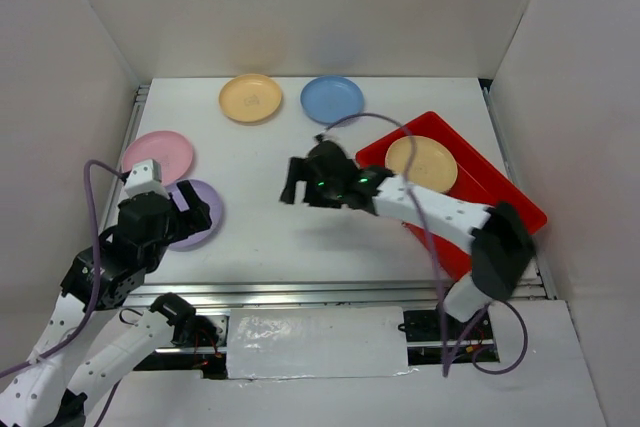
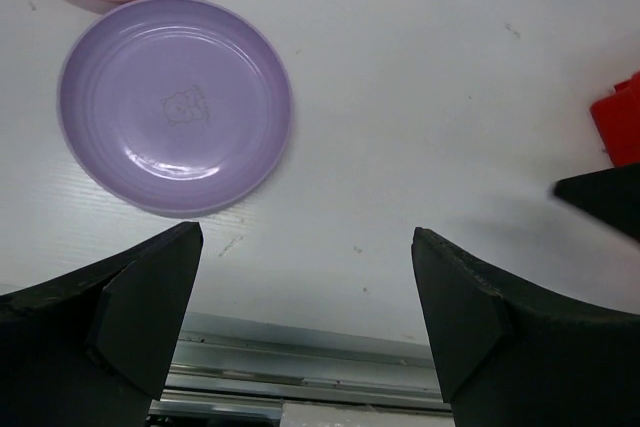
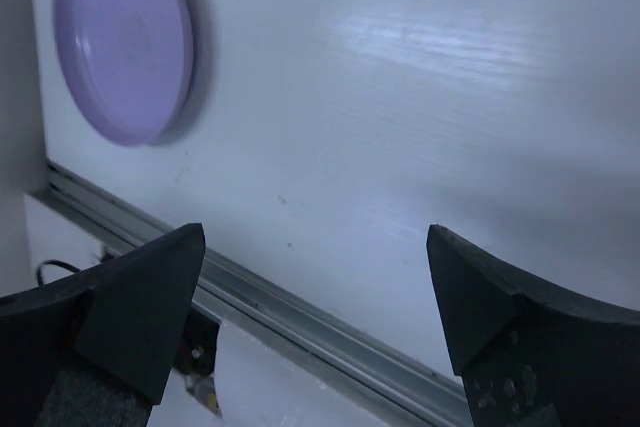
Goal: Place the plates into the plastic bin on the countertop
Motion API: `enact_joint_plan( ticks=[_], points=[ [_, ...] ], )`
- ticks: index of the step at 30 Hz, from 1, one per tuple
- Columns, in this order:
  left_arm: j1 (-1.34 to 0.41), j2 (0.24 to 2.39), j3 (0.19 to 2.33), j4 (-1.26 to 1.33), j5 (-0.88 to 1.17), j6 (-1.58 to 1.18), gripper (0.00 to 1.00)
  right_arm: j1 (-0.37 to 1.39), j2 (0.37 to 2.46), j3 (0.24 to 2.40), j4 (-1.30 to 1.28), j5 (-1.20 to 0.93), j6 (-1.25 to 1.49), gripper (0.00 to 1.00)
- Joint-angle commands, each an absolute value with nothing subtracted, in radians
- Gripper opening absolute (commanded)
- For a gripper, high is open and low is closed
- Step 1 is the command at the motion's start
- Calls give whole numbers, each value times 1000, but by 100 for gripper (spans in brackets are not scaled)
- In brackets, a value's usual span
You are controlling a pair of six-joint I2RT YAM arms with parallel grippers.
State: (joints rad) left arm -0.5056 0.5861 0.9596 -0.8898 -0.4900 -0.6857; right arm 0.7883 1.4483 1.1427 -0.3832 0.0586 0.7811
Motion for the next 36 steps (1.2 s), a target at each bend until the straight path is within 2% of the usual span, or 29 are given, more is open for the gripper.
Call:
enact_joint_plan(
  ticks=[1,3,8,16,19,22,25,31,34,36],
  points=[
    [-508,557,994,-934,-610,-765,99,918,1712,1294,-301,40,815,100],
    [-508,534,994,-940,-629,-779,99,985,1819,1453,-307,26,798,100],
    [-508,496,1005,-979,-681,-827,99,999,2074,1647,-256,-64,828,99],
    [-506,443,1000,-980,-693,-838,99,980,2420,2122,-495,-96,871,97],
    [-506,437,996,-973,-686,-831,99,977,2468,2155,-526,-80,874,94],
    [-506,440,992,-965,-680,-824,99,968,2497,2183,-526,-100,888,87],
    [-506,446,994,-965,-676,-821,99,966,2551,2248,-543,-118,884,74],
    [-508,445,988,-951,-663,-810,99,966,2591,2246,-520,-152,891,43],
    [-506,451,988,-948,-657,-802,99,968,2580,2214,-495,-150,896,39],
    [-506,454,986,-943,-654,-801,99,968,2574,2206,-492,-146,893,32]
  ],
)
